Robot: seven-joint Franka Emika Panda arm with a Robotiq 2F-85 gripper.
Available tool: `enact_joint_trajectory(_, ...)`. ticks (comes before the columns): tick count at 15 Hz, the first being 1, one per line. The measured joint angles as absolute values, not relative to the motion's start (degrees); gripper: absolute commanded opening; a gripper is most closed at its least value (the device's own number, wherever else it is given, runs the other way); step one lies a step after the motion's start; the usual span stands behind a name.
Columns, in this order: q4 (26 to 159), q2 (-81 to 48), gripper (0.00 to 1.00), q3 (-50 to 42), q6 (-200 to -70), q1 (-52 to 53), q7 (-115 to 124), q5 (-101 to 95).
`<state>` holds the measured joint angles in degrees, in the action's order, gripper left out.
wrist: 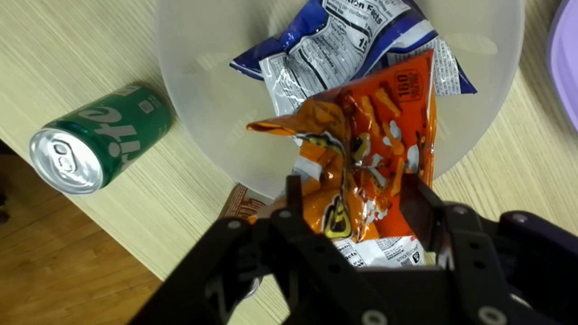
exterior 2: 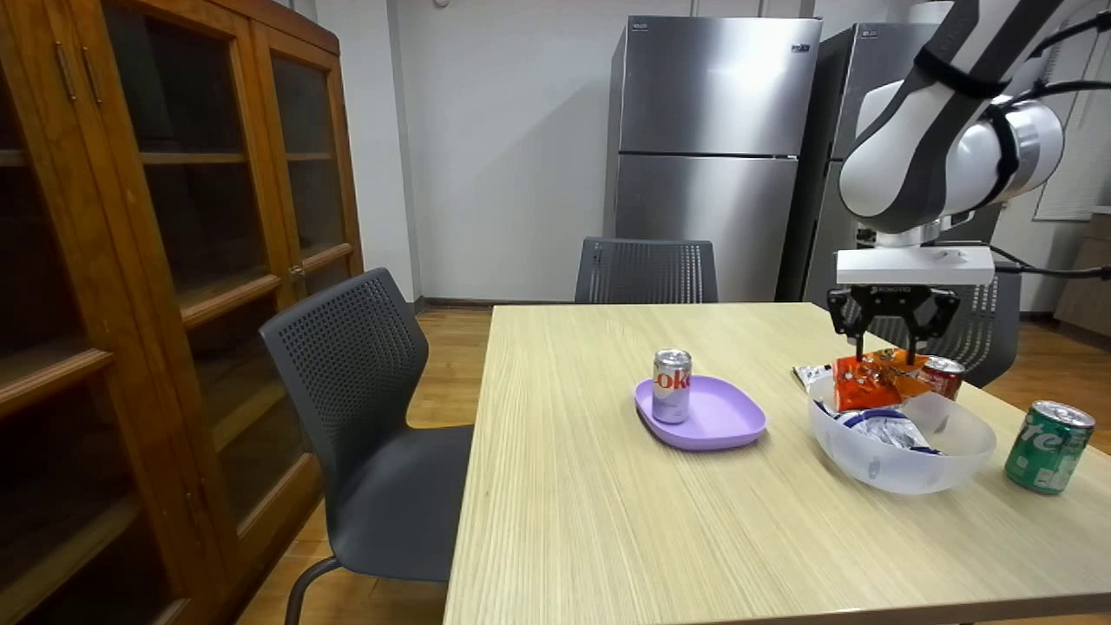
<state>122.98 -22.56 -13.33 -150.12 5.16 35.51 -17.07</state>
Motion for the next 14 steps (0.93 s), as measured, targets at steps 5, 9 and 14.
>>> enact_joint_trajectory(5, 122.96, -21.02, 1.0, -13.36, -150.22, 5.16, 34.79, -17.07)
enact_joint_trajectory(9, 121.65, -20.62, 1.0, -13.59, -150.35, 5.02, 34.86, -16.23)
enact_joint_trajectory(14, 117.44, -22.31, 1.0, -14.14, -150.34, 4.17, 35.05, -12.42)
